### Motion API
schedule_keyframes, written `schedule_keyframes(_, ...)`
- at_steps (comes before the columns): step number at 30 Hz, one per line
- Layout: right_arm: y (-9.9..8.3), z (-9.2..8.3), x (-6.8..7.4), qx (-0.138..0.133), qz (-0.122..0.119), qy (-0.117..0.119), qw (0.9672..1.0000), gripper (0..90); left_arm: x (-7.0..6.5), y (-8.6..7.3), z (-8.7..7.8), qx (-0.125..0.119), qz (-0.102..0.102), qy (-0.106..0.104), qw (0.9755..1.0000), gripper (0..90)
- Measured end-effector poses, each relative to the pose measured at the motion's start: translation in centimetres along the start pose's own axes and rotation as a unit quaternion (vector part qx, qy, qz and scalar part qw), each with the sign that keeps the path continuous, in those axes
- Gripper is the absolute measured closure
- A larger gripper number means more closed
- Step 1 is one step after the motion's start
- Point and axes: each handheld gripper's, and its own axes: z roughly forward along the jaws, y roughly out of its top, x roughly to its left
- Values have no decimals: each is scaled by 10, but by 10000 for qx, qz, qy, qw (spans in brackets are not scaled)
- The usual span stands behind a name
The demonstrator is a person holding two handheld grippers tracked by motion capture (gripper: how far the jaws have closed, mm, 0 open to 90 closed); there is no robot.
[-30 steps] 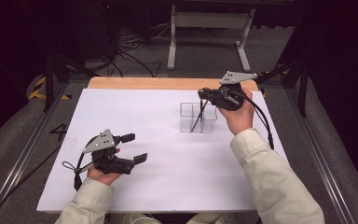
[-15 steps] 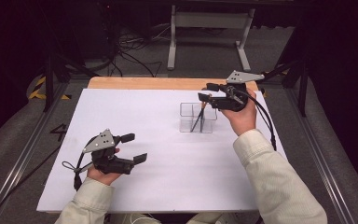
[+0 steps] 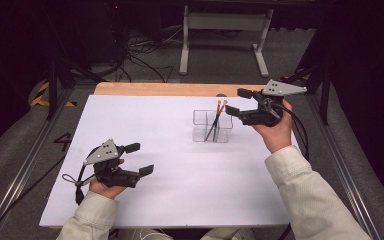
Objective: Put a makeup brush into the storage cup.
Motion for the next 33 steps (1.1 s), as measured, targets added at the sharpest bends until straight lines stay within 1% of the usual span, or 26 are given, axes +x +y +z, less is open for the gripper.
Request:
schedule_keyframes(3, -3, -12, 3, -56, 54, 99, 9999, 140, 1, 0, -2, -14, -3, -7, 10000, 91)
schedule_keyframes(4, -3, -12, 3, -56, 54, 99, 9999, 140, 1, 0, -2, -14, -3, -7, 10000, 89)
schedule_keyframes(7, -6, -25, 8, -68, -30, 97, 9999, 107, 1, 0, -4, -8, 39, 0, 10000, 83)
schedule_keyframes(10, -7, -30, 11, -78, -63, 130, 9999, 94, 1, -1, -5, 4, 27, -14, 10000, 80)
schedule_keyframes(11, -8, -34, 14, -81, -108, 116, 9998, 90, 1, -2, -6, -5, 18, -22, 10000, 76)
schedule_keyframes(12, -9, -36, 15, -96, -122, 117, 9998, 86, 1, -3, -7, 1, 38, -48, 10000, 74)
schedule_keyframes(15, -12, -45, 18, -54, -111, 101, 9999, 73, 1, -5, -10, -27, 85, -41, 10000, 70)
schedule_keyframes(18, -20, -53, 21, -49, -129, 89, 9999, 65, 1, -7, -13, -59, 35, -42, 10000, 68)
schedule_keyframes(23, -34, -65, 22, -18, -89, 55, 9999, 57, 1, -9, -18, -73, 36, -39, 10000, 65)
schedule_keyframes(28, -47, -72, 25, 20, -35, 49, 10000, 47, 2, -11, -22, -118, 53, -16, 9999, 61)
schedule_keyframes(33, -63, -78, 32, -13, 29, 68, 10000, 41, 3, -12, -24, -121, 5, -44, 9999, 59)
